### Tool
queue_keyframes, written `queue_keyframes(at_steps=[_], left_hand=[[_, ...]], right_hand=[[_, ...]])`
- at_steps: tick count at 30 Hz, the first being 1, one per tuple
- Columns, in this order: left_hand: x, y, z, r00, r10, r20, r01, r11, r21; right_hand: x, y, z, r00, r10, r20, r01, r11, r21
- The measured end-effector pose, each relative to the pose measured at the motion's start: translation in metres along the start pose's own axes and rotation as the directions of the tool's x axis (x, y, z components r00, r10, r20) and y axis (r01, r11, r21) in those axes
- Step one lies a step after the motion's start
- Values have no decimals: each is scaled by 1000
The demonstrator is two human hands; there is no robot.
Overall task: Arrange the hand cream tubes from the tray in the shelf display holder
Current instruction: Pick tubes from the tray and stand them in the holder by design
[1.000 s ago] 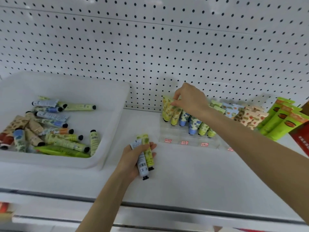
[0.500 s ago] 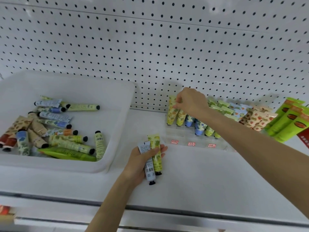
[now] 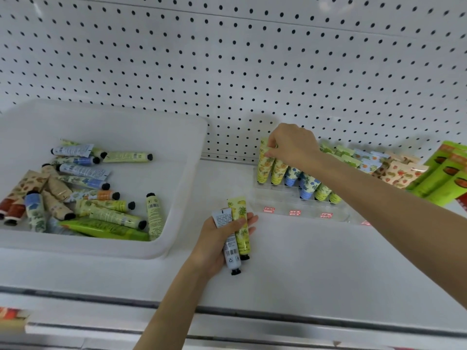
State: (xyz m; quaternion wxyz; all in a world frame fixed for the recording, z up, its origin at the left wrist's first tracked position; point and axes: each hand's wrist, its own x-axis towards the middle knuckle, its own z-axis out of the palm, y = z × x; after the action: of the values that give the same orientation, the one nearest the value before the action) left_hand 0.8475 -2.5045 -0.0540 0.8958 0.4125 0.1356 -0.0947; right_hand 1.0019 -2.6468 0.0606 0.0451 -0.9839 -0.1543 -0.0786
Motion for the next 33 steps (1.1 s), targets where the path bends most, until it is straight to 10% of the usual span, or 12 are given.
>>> queue_keyframes(at_steps=[16,26,33], left_hand=[[1,2,1,1000,-2,17,3,1000,-30],[-21,-6,25,975,-17,220,-1,997,81],[-26,-5,38,960,-44,277,-1,987,161]], right_hand=[[-14,8,-11,997,4,-78,12,980,200],[-116,-3,-3,903,-108,417,-257,642,723],[-127,10,-16,934,-98,343,-233,558,797]])
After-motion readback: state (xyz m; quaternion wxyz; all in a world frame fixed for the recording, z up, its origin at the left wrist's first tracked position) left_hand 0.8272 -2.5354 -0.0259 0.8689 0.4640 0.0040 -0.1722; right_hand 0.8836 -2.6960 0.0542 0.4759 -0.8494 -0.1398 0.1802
